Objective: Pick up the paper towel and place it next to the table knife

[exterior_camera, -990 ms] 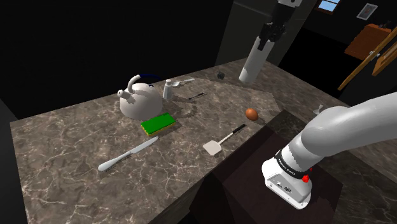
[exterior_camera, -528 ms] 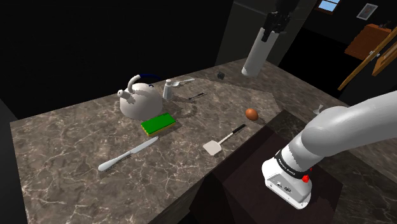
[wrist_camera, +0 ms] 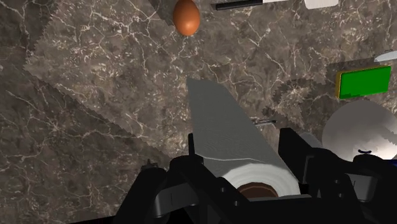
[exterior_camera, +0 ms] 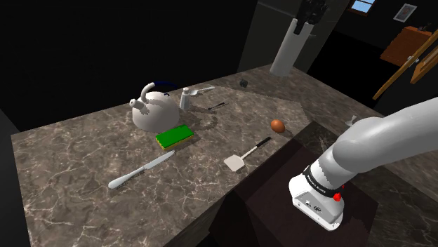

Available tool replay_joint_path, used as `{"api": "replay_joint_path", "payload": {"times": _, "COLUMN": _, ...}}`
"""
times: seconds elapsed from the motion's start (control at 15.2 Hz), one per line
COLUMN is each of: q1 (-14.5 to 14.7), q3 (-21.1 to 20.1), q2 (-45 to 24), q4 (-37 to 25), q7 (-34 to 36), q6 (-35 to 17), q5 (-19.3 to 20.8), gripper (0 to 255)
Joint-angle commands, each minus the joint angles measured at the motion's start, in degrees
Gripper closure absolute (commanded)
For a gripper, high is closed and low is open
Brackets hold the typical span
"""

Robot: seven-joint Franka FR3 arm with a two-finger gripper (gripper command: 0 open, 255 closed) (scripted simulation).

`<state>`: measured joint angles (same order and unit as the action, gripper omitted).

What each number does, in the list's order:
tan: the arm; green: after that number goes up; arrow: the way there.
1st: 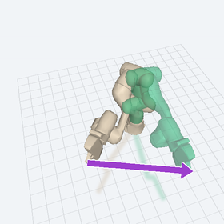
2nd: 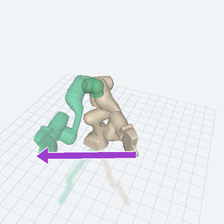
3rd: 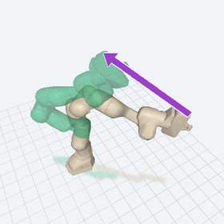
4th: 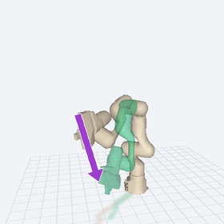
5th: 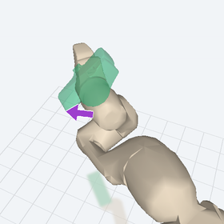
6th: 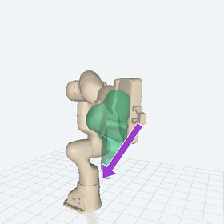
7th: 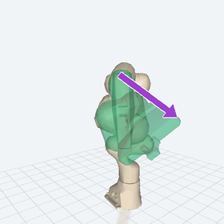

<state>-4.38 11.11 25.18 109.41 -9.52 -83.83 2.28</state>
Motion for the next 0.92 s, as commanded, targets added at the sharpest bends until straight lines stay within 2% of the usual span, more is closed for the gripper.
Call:
{"api": "replay_joint_path", "payload": {"times": 0.0, "q1": 0.0, "q3": 0.0, "q2": -0.4, "q4": -2.0, "q7": -0.1, "q6": 1.6, "q5": -0.1, "gripper": 255}}
{"api": "replay_joint_path", "payload": {"times": 0.2, "q1": 0.1, "q3": 0.0, "q2": -1.3, "q4": -5.0, "q7": -0.1, "q6": 3.7, "q5": -0.2, "gripper": 255}}
{"api": "replay_joint_path", "payload": {"times": 0.86, "q1": 3.7, "q3": -10.9, "q2": 4.9, "q4": 0.7, "q7": 14.2, "q6": 4.1, "q5": -4.8, "gripper": 255}}
